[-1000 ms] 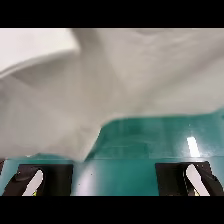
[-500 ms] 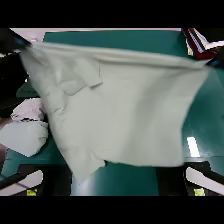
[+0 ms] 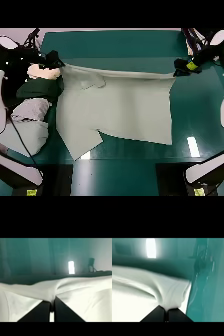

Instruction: Fold the shirts.

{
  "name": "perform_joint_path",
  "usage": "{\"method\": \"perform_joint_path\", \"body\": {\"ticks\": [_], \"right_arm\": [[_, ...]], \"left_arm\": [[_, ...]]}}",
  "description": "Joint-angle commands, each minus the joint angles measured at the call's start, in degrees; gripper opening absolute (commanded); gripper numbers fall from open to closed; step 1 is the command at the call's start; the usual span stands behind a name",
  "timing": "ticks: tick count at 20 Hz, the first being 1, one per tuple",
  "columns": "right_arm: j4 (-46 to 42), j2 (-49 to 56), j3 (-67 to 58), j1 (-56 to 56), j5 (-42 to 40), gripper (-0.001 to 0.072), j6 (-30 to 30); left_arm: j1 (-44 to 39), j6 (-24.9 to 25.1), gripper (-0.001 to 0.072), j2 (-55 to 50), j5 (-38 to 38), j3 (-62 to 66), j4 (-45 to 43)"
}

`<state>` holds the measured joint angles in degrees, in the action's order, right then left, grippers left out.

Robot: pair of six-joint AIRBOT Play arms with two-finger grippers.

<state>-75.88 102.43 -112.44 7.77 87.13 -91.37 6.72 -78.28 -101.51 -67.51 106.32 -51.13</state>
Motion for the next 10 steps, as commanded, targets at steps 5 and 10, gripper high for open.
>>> {"method": "perform_joint_path", "body": {"ticks": [5, 10], "right_arm": [[-0.92, -2.40, 6.88, -2.75, -2.60, 0.0017, 1.16], [-0.74, -8.79, 23.15, -5.77, -7.89, 0.0019, 1.49]], "left_arm": [[0.83, 1.27, 0.0026, -4.72, -12.37, 5.84, -14.56], [0.39, 1.20, 0.0027, -4.72, -15.39, -0.90, -16.26]]}}
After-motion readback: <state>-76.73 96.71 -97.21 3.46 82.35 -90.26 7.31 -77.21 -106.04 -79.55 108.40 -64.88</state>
